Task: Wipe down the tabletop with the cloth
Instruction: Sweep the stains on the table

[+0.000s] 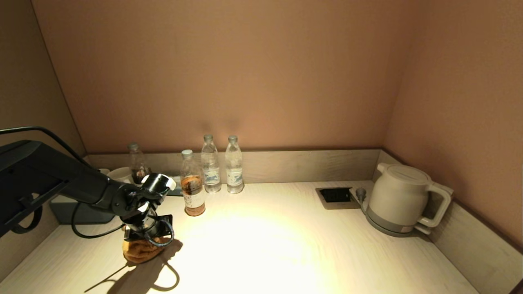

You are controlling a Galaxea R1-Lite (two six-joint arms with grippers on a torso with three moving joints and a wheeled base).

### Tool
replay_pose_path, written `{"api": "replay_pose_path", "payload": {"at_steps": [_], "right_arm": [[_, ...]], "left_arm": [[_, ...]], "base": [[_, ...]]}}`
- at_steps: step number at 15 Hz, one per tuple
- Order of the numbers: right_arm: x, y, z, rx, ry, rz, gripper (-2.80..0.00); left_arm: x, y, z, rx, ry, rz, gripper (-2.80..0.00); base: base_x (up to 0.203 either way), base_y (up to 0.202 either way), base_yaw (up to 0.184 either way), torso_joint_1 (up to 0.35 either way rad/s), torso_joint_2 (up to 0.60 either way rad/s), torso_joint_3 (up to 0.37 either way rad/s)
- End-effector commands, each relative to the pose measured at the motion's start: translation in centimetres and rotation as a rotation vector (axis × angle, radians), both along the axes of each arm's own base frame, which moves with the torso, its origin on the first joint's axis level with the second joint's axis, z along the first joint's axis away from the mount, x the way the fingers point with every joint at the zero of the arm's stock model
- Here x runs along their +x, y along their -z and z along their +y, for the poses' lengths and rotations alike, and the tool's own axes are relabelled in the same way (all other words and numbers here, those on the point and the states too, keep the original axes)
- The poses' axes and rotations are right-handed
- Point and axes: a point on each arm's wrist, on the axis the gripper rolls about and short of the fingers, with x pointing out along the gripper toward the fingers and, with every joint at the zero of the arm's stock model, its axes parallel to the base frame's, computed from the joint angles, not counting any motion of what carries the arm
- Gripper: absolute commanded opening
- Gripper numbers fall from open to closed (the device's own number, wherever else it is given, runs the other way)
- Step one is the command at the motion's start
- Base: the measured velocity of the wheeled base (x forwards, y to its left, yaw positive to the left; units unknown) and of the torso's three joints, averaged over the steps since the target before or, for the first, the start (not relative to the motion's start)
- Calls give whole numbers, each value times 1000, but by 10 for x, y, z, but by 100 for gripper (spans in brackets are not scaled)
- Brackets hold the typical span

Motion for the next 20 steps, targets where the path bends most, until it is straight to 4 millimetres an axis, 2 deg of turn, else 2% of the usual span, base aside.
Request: {"api": "replay_pose_path", "payload": {"at_steps": [1, 3, 5, 10, 16, 20], "right_arm": [[0, 0, 0, 0, 0, 0, -280], [0, 0, 0, 0, 0, 0, -280], [0, 0, 0, 0, 0, 0, -280], [0, 0, 0, 0, 0, 0, -280], [0, 0, 0, 0, 0, 0, -280], [0, 0, 0, 0, 0, 0, -280]], "left_arm": [[-1, 7, 0, 7, -1, 20, -280], [-1, 7, -1, 7, -1, 20, -280], [0, 6, -13, 4, 30, 8, -280], [6, 6, -22, 1, 52, -7, -280], [16, 8, -52, -10, 115, -45, -280], [17, 8, -61, -7, 131, -29, -280]], "base": [[0, 0, 0, 0, 0, 0], [0, 0, 0, 0, 0, 0], [0, 0, 0, 0, 0, 0], [0, 0, 0, 0, 0, 0], [0, 0, 0, 0, 0, 0], [0, 0, 0, 0, 0, 0]]}}
